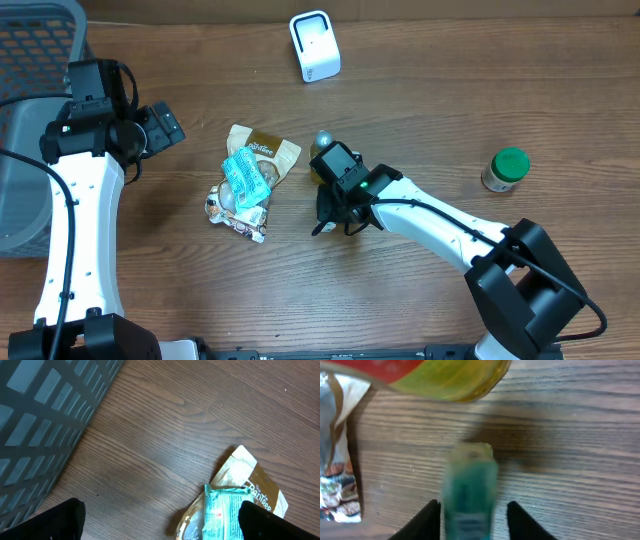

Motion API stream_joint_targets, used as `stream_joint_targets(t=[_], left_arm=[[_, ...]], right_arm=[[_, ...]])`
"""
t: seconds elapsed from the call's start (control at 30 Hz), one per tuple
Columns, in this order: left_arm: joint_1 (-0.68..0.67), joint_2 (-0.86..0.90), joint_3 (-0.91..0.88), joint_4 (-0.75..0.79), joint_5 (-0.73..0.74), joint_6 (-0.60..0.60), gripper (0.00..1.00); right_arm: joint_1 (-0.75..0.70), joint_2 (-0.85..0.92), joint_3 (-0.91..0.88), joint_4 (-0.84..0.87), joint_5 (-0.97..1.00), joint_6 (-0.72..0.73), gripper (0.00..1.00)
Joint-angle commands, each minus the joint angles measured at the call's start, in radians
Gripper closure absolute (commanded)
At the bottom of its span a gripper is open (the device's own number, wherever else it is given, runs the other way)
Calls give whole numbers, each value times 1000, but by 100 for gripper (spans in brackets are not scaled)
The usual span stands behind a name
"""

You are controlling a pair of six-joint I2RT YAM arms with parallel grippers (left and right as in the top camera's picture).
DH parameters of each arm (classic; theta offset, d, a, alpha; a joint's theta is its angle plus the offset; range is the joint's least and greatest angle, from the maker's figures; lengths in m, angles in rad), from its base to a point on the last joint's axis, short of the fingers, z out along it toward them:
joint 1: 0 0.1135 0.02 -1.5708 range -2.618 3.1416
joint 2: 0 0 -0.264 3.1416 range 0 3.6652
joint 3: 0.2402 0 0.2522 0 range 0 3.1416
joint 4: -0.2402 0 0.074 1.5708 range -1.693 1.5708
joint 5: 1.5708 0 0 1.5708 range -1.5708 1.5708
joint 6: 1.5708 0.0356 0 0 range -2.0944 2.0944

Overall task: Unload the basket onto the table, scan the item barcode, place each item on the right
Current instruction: 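Lower the right gripper onto the tissue pack and close on it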

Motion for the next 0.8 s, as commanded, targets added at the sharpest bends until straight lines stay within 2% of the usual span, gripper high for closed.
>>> stream_joint_targets(t=[0.0,0.07,0.13,0.17,0.43,0.53,0.6,0.77], left_arm=[[2,-6,8,2,1,14,0],[2,-6,8,2,1,14,1],[2,-6,8,2,1,14,0],[2,-6,8,2,1,14,0],[2,-6,8,2,1,14,0],[2,-6,8,2,1,14,1],[2,-6,8,2,1,14,1],[2,-6,8,2,1,14,0]], right_arm=[[3,-12,-8,13,-3,25,75],[2,-12,-8,12,-2,24,77],[-11,-16,6,-3,9,-8,89],[-20,-21,17,-24,16,-18,90],[-159,-115,87,-317,253,-172,88],[-212,-115,83,-390,275,-223,88],[-217,-115,76,-396,275,-224,84],[-216,-109,35,-389,272,-224,83]])
